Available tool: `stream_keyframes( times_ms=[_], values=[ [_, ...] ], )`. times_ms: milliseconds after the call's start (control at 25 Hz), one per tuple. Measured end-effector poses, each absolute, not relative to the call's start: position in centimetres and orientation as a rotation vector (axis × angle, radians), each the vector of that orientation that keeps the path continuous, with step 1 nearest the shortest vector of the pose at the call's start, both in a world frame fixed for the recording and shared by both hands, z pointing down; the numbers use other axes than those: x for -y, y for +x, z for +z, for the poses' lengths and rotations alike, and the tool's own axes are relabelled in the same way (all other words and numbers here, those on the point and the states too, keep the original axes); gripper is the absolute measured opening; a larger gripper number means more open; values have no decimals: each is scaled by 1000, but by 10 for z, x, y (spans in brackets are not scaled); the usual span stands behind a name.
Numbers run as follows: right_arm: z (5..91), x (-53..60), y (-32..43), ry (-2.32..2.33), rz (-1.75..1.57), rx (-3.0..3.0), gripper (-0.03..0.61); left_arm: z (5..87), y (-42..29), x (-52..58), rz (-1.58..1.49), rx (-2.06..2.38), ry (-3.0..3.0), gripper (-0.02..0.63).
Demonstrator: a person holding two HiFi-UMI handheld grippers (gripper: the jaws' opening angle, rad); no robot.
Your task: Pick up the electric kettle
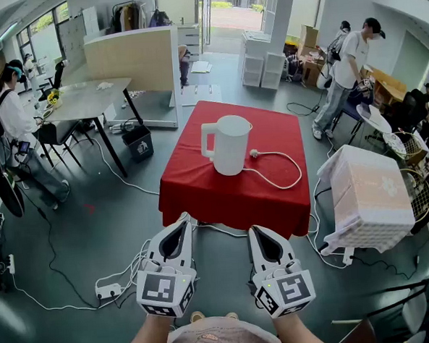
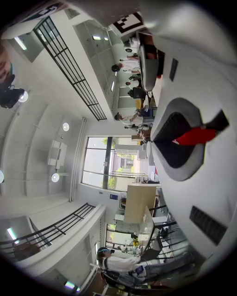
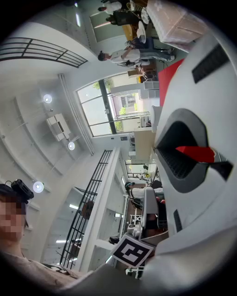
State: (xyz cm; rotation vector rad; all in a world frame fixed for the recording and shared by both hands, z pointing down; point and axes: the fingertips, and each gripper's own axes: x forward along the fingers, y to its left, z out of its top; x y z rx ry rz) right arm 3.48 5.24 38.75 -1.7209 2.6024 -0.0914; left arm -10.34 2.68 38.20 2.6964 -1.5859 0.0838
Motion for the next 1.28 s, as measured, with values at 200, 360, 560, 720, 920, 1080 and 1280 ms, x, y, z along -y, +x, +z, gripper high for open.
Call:
stream_keyframes(
  times_ms=[200, 360, 560, 720, 920, 1080, 1280],
  values=[
    [387, -57, 33, -1717, -106, -2592, 6, 381, -105, -30, 87, 1585, 2699, -9],
    [385, -57, 28, -1714, -103, -2588, 8, 379, -112, -28, 94, 1593, 2701, -9],
    [387, -63, 25, -1733, -106, -2570, 8, 383, -129, -28, 86, 1597, 2677, -14],
    [390, -68, 23, -1753, -104, -2546, 8, 384, -140, -25, 87, 1590, 2675, -14],
    [387, -71, 24, -1805, -91, -2526, 8, 386, -142, -22, 113, 1559, 2707, -14],
    [388, -60, 33, -1836, -84, -2510, 8, 388, -136, -11, 116, 1536, 2720, -14],
    [386, -27, 45, -1835, -51, -2490, 8, 387, -129, 17, 120, 1544, 2736, -14]
  ],
)
